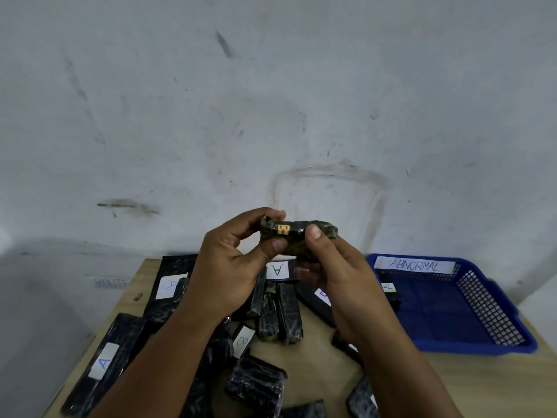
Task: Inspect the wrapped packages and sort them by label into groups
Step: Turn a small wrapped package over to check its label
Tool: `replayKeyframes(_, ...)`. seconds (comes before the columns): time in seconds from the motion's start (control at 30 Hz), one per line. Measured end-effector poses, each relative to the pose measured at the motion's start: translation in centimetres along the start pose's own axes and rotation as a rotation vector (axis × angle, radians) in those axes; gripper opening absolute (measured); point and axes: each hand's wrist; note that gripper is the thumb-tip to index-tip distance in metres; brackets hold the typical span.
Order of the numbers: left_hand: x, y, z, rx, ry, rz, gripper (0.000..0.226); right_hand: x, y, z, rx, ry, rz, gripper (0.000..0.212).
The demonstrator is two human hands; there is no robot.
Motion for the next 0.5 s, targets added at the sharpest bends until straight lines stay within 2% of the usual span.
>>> replayKeyframes(0.07, 0.14, -0.39, -0.17, -0.111, 0.053, -0.022, 0.042, 0.21, 0.17, 0.03, -0.074, -0.049, 0.008, 0.036)
replayKeyframes(0.13, 0.31, -0.82, -0.28, -0.265, 0.075, -0.106, 0.042, 0.15, -0.09, 0.06, -0.118, -0.063, -0.002, 0.025)
replayKeyframes(0.2, 0.44, -0.99, -0.18, -0.371, 0.063, -0.225, 0.042, 0.08, -0.32, -0.02, -0.114, -0.065, -0.012, 0.027)
replayKeyframes(0.33, 0.49, -0.86, -0.06, -0.315, -0.039, -0.310, 0.049, -0.03, -0.74, -0.26, 0.008, -0.044, 0.040, 0.078)
replayKeyframes(0.4, 0.43, -0.86, -0.15, -0.265, -0.063, -0.297, 0.048, 0.02, -0.57, -0.43, 0.085, -0.051, 0.095, 0.078)
replayKeyframes(0.5, 0.25, -0.22, -0.28, -0.303, 0.001, -0.208, 0.060, -0.09, -0.53, -0.40, 0.135, -0.079, 0.262, 0.058)
Point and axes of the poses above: each hand's wrist, its own z-axis towards the middle knuckle, its own x-axis out of the palm, y = z × x, and after that the axes turned 2 degrees about -z, right-handed
